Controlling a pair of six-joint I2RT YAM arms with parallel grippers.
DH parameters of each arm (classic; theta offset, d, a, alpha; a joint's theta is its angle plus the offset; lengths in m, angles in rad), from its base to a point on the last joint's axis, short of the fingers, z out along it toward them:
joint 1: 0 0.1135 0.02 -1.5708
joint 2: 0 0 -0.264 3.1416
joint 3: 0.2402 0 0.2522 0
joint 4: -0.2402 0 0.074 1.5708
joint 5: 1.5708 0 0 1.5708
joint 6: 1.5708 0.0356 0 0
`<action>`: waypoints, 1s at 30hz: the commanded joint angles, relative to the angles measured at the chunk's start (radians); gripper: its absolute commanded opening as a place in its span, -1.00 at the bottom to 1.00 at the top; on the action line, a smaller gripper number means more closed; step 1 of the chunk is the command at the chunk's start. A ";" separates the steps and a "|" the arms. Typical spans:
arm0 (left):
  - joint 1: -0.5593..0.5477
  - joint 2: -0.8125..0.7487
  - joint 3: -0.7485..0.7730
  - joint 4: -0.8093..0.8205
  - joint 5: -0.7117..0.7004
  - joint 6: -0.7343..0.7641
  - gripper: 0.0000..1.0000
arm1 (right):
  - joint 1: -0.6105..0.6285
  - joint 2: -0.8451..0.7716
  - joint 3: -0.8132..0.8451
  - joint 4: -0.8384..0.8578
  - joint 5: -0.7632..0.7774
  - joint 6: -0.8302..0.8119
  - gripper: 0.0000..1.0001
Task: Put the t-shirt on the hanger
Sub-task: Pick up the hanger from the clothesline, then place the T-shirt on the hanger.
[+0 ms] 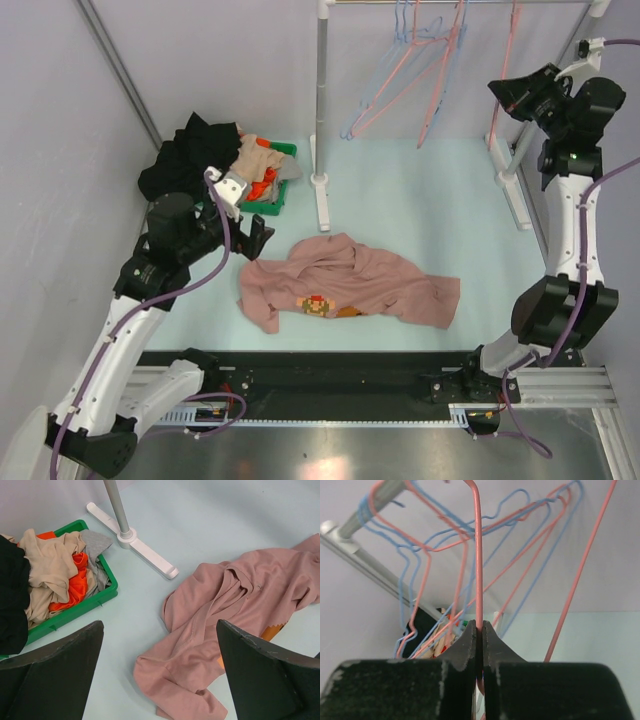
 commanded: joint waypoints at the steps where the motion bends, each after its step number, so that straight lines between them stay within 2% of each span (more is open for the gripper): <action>1: 0.005 0.016 -0.008 0.067 0.039 0.030 1.00 | 0.001 -0.107 -0.001 0.001 -0.140 -0.043 -1.00; 6: 0.005 0.045 0.000 0.100 0.072 0.045 1.00 | -0.016 -0.155 -0.002 -0.140 -0.171 -0.138 -1.00; 9: 0.005 0.050 -0.015 0.107 0.101 0.071 1.00 | -0.051 -0.182 -0.034 -0.334 -0.151 -0.210 -1.00; 10: 0.005 0.047 -0.020 0.109 0.110 0.083 1.00 | -0.062 -0.216 -0.085 -0.429 -0.142 -0.230 -1.00; 13: 0.005 0.053 -0.038 0.083 0.171 0.132 1.00 | -0.114 -0.317 -0.247 -0.552 -0.163 -0.314 -1.00; 15: 0.005 0.054 -0.045 0.052 0.219 0.170 1.00 | -0.151 -0.363 -0.298 -0.612 -0.183 -0.406 -1.00; 18: 0.005 0.054 -0.083 0.043 0.334 0.195 0.99 | -0.159 -0.405 -0.340 -0.872 -0.264 -0.615 -1.00; 20: 0.005 0.036 -0.120 0.070 0.407 0.192 1.00 | -0.157 -0.411 -0.349 -0.979 -0.295 -0.730 -1.00; 24: 0.005 -0.031 -0.254 0.164 0.475 0.182 1.00 | -0.117 -0.386 -0.352 -1.227 -0.361 -1.038 -1.00; 28: 0.005 -0.096 -0.327 0.235 0.495 0.181 0.99 | 0.072 -0.316 -0.357 -1.362 -0.352 -1.190 -1.00; 30: 0.005 -0.123 -0.347 0.232 0.507 0.204 0.99 | 0.128 -0.272 -0.357 -1.448 -0.358 -1.247 -1.00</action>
